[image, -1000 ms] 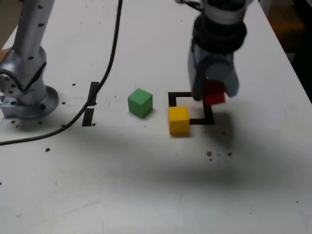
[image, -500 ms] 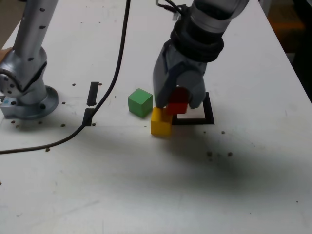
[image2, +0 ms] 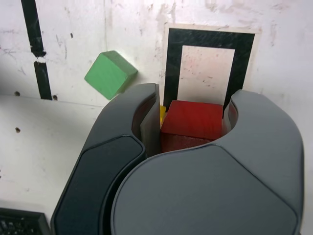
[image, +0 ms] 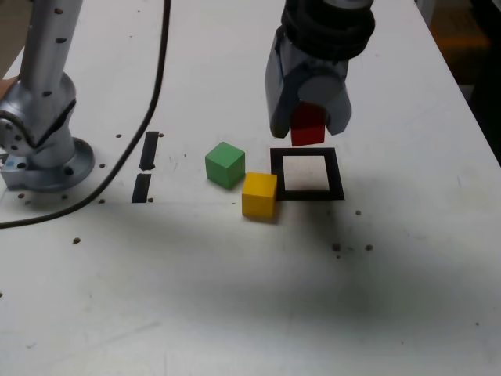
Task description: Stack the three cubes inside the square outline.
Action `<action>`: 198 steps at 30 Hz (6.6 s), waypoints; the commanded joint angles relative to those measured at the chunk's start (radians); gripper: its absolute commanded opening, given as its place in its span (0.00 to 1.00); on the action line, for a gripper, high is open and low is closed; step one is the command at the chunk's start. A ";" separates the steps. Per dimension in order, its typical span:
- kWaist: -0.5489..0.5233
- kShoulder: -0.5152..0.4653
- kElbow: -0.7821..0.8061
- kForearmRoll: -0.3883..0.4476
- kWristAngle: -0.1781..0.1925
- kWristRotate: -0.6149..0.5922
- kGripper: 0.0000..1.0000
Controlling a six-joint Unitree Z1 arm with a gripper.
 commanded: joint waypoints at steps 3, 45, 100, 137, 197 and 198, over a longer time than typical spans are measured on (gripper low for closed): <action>0.009 0.009 0.021 -0.020 0.005 0.023 0.21; 0.097 0.067 0.269 -0.303 -0.067 0.099 0.88; -0.116 -0.106 0.601 -0.511 -0.128 0.192 0.37; 0.036 -0.022 0.166 -0.203 -0.097 0.111 0.24; 0.052 -0.485 0.859 -0.463 -0.011 0.499 0.96; 0.052 -0.473 0.875 -0.489 -0.014 0.500 0.96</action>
